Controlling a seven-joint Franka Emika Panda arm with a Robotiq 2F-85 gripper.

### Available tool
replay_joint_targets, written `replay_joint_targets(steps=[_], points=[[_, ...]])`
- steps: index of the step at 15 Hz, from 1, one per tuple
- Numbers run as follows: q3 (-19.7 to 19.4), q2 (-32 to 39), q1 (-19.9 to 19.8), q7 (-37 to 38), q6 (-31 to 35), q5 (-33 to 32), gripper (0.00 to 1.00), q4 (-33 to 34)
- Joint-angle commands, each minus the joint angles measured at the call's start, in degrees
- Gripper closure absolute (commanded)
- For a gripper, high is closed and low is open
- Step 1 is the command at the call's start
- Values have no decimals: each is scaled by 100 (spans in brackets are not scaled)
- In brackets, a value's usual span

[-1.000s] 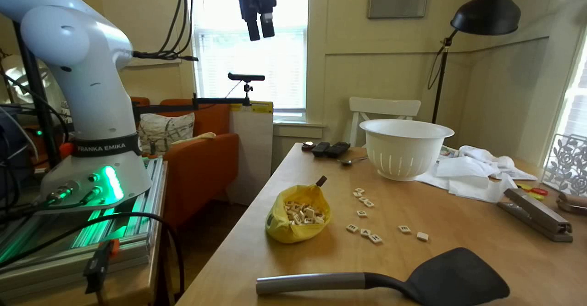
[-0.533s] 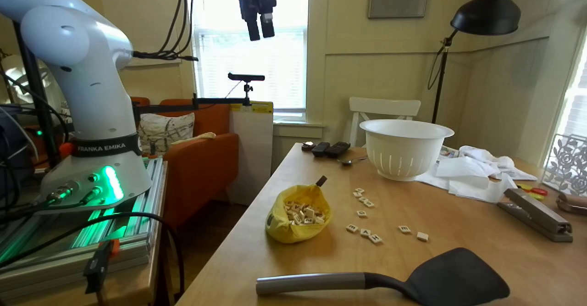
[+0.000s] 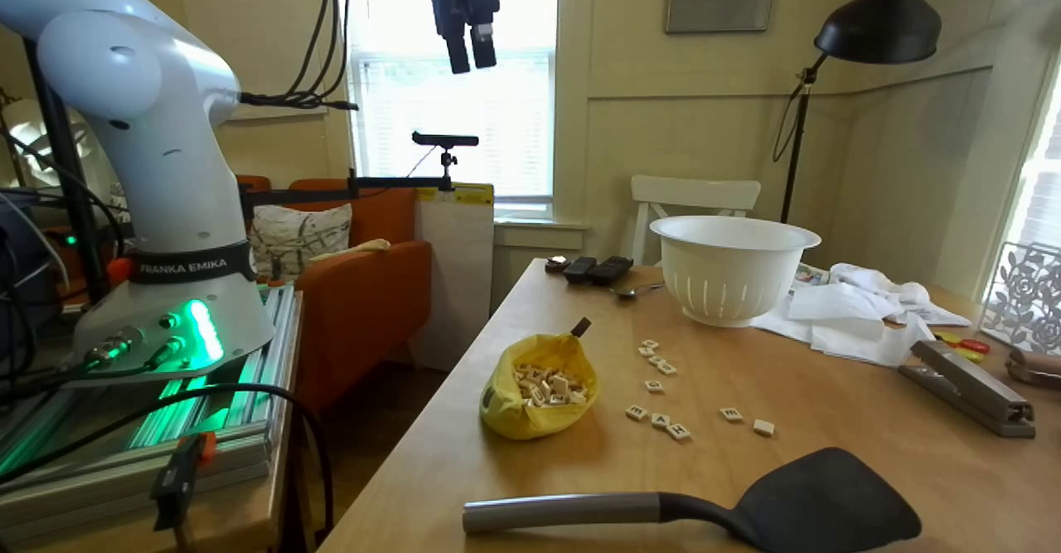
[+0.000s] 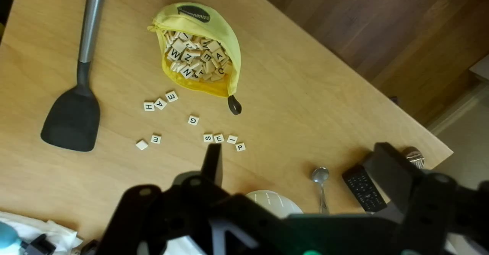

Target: Remove the objects from the bag then move the bag forward

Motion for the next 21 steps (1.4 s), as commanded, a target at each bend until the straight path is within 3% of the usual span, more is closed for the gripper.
replay_joint_targets(steps=[1,8,13,17,20,21], points=[[74,171,-6,105,-11,37,0,-45],[-96,1944,-286,665,2005,64,0,-334],[-99,3432,-420,1141,3157,362,0,-41],[-88,4480,-558,1864,3695,845,0,347],[-100,5170,-712,2456,3676,999,0,733],[-51,4653,-685,2134,3677,835,0,367]])
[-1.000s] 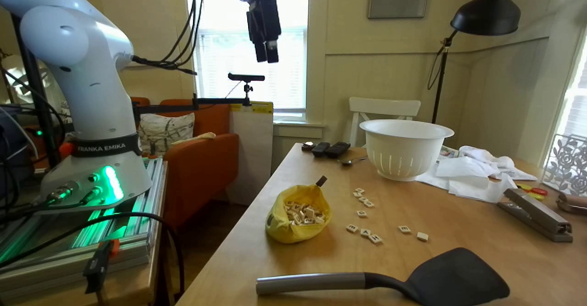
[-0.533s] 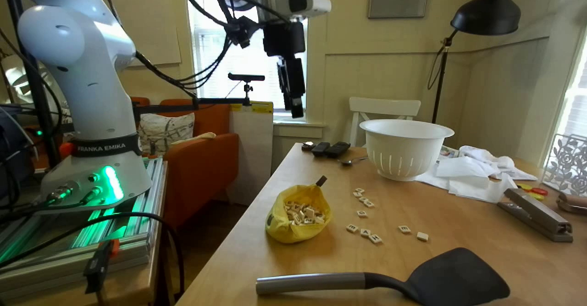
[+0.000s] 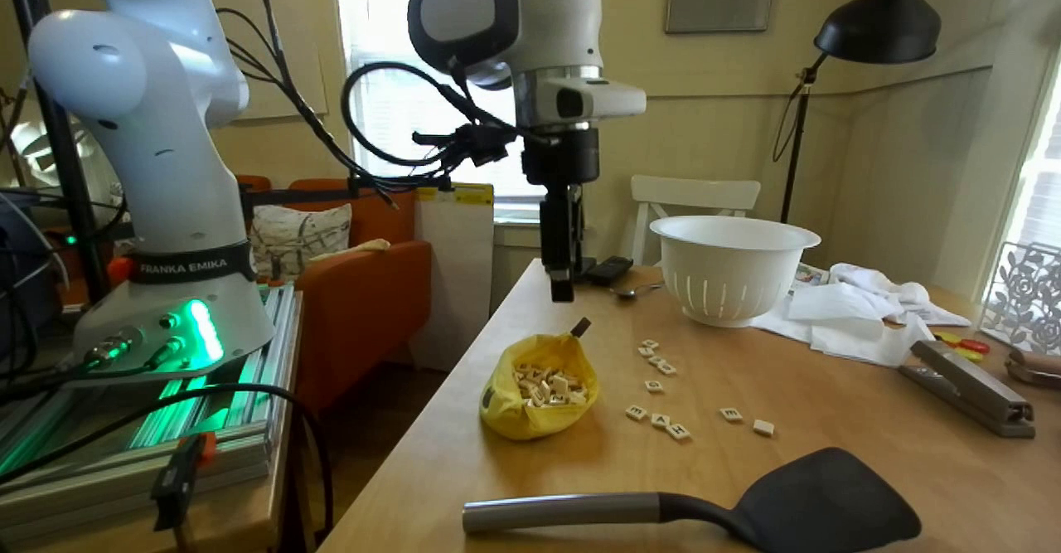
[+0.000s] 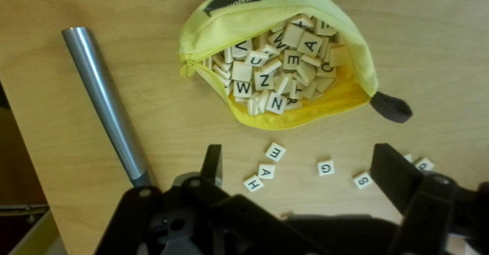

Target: Remove the objects from the bag then move the bag forward

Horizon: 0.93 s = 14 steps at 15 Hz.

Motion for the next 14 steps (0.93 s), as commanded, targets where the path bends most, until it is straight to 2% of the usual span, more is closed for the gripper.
replay_joint_targets(steps=[1,6,11,14], points=[[70,188,-112,158,-15,-21,0,113],[51,537,-125,331,-112,-45,0,342],[13,900,-112,423,-110,-185,0,156],[80,1057,-143,199,59,8,0,84]])
